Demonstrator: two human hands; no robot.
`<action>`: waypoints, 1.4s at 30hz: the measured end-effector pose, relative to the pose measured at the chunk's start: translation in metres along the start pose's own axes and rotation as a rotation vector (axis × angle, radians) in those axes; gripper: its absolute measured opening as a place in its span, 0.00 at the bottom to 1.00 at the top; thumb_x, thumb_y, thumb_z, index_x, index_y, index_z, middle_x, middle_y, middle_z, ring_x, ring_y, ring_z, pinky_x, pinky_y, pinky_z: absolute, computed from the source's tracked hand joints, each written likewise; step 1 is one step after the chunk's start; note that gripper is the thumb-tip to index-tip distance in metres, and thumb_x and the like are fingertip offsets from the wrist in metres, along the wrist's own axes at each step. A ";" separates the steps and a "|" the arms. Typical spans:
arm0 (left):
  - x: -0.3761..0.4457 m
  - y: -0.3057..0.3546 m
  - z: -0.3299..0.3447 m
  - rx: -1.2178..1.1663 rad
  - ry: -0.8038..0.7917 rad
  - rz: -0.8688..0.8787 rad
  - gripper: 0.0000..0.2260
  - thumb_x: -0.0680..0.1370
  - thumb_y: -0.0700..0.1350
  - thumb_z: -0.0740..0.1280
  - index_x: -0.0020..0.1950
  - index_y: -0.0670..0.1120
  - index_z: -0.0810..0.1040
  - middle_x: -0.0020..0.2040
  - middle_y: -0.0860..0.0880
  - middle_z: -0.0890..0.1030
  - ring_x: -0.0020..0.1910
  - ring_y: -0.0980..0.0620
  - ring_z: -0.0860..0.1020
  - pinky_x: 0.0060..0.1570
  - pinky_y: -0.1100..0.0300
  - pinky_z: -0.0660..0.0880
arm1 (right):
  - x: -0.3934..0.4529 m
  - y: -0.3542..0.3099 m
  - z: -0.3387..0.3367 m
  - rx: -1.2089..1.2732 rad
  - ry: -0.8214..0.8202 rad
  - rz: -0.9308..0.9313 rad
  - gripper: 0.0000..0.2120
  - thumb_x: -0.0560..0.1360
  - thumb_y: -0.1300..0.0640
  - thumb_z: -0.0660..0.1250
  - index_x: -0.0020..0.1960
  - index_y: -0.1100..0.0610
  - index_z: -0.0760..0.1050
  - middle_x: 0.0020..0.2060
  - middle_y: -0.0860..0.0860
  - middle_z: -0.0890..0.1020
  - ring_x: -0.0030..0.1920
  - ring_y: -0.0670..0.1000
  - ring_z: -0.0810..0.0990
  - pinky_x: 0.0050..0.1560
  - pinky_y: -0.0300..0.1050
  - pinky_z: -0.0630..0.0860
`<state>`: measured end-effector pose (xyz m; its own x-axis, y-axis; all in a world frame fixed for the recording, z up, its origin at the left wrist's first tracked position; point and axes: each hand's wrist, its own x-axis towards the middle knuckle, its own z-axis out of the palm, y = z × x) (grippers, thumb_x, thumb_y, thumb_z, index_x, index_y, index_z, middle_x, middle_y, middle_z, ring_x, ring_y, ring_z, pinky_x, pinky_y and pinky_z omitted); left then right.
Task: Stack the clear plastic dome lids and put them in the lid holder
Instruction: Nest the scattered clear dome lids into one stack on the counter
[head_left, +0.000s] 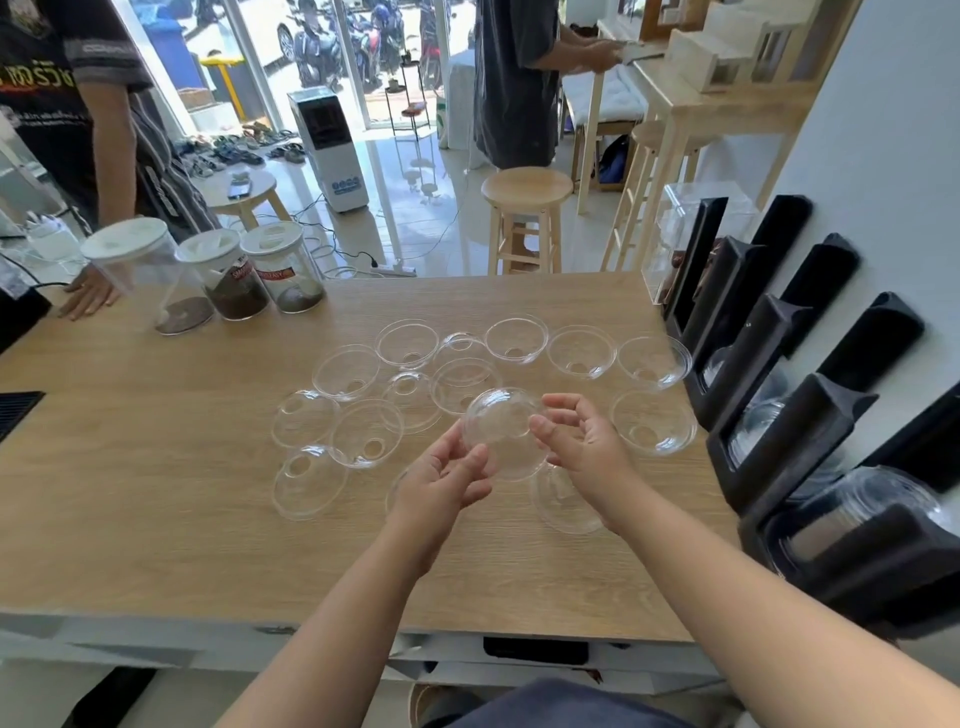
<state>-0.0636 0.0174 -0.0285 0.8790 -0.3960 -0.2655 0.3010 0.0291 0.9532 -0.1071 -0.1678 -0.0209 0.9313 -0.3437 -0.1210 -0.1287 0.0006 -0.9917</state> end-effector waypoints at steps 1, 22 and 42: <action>-0.002 0.000 -0.002 0.096 0.010 0.048 0.27 0.76 0.48 0.71 0.74 0.50 0.71 0.58 0.46 0.82 0.52 0.52 0.83 0.51 0.58 0.79 | 0.000 0.001 0.001 -0.004 -0.002 0.004 0.17 0.66 0.38 0.72 0.53 0.38 0.75 0.57 0.48 0.77 0.56 0.51 0.80 0.58 0.56 0.78; -0.018 -0.064 -0.091 0.754 0.284 0.078 0.21 0.83 0.45 0.59 0.78 0.48 0.65 0.72 0.49 0.73 0.73 0.46 0.65 0.73 0.48 0.60 | 0.001 0.043 0.078 -0.338 -0.320 0.115 0.29 0.69 0.47 0.75 0.67 0.45 0.69 0.59 0.48 0.75 0.54 0.50 0.80 0.58 0.53 0.78; -0.005 -0.068 -0.055 1.035 0.298 0.063 0.22 0.82 0.54 0.57 0.77 0.62 0.60 0.71 0.62 0.71 0.72 0.52 0.57 0.66 0.52 0.51 | -0.002 0.030 0.047 -0.702 -0.271 0.063 0.33 0.73 0.47 0.70 0.75 0.48 0.62 0.64 0.51 0.71 0.53 0.48 0.78 0.61 0.48 0.75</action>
<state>-0.0677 0.0682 -0.1006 0.9787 -0.1778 -0.1031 -0.0839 -0.8037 0.5891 -0.0965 -0.1231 -0.0525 0.9545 -0.1198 -0.2732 -0.2872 -0.6171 -0.7326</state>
